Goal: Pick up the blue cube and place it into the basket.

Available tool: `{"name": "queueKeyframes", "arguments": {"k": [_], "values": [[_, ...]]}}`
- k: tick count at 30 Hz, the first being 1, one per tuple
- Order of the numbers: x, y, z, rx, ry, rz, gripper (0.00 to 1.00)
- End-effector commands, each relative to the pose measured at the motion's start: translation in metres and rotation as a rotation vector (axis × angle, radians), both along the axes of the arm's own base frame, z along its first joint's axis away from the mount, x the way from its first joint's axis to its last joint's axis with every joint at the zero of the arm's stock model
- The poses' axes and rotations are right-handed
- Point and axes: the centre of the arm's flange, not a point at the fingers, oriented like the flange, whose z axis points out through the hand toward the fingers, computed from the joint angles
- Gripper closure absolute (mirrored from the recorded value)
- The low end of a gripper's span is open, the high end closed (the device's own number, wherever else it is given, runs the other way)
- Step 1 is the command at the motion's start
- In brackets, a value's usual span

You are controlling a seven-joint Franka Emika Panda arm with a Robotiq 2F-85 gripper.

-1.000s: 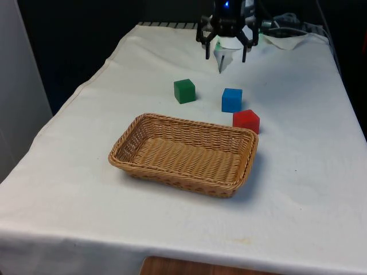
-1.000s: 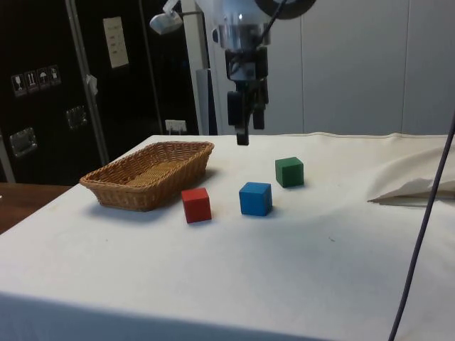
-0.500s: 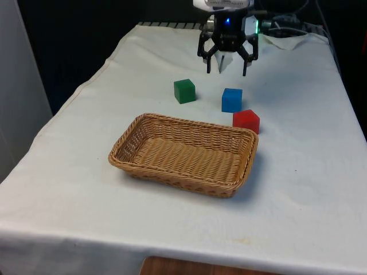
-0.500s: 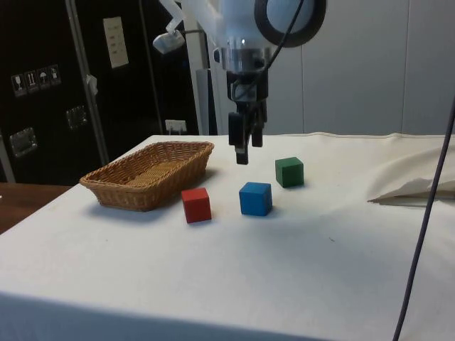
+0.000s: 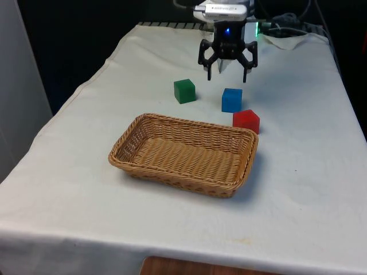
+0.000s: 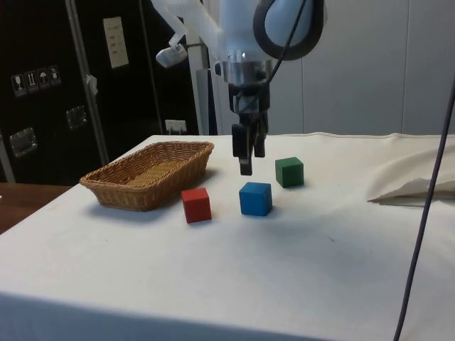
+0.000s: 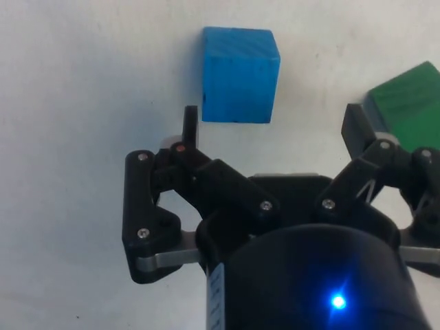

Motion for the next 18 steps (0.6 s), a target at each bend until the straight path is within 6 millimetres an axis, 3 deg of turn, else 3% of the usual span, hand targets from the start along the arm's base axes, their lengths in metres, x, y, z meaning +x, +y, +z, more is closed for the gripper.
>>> {"name": "queueKeyframes", "arguments": {"k": [1,18], "values": [[0.0,0.002,-0.002,0.015,-0.004,0.003,0.0],[0.002,0.002,-0.024,0.013,0.018,0.029,0.0]]}}
